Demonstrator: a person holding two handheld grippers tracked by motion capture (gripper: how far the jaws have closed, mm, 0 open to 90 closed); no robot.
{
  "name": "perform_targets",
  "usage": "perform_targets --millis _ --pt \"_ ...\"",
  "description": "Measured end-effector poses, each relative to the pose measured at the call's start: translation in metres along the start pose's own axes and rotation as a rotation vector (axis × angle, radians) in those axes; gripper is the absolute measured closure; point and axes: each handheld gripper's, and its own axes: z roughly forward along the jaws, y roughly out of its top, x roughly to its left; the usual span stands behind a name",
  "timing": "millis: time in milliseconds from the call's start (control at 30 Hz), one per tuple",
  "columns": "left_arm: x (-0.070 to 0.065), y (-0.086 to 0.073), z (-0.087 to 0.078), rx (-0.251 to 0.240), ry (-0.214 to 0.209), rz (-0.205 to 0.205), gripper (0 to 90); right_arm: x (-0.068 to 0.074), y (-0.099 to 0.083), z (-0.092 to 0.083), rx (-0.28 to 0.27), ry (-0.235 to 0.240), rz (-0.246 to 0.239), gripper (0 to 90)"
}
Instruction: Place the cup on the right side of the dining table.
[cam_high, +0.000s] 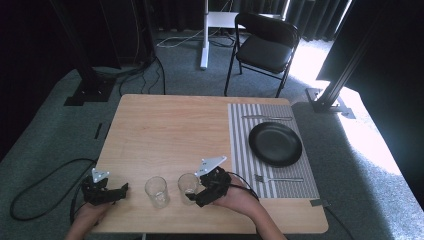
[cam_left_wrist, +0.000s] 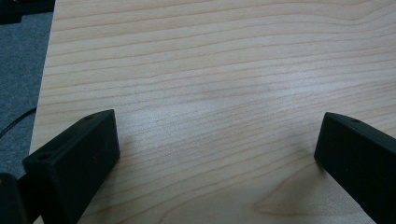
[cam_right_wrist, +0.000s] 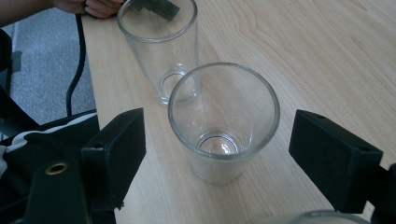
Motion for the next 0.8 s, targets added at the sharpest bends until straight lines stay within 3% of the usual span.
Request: perform_targets --millis 367,567,800 --pt "0.000 0.000 0.000 0.000 0.000 0.001 0.3 0.003 0.007 0.010 0.034 -0.032 -0.011 18.1" --pt "0.000 0.000 0.000 0.001 0.000 0.001 0.3 0.005 0.014 0.018 0.097 -0.063 -0.007 18.2" --pt "0.000 0.000 0.000 0.001 0.000 0.001 0.3 0.005 0.017 0.022 0.127 -0.076 0.005 20.3"
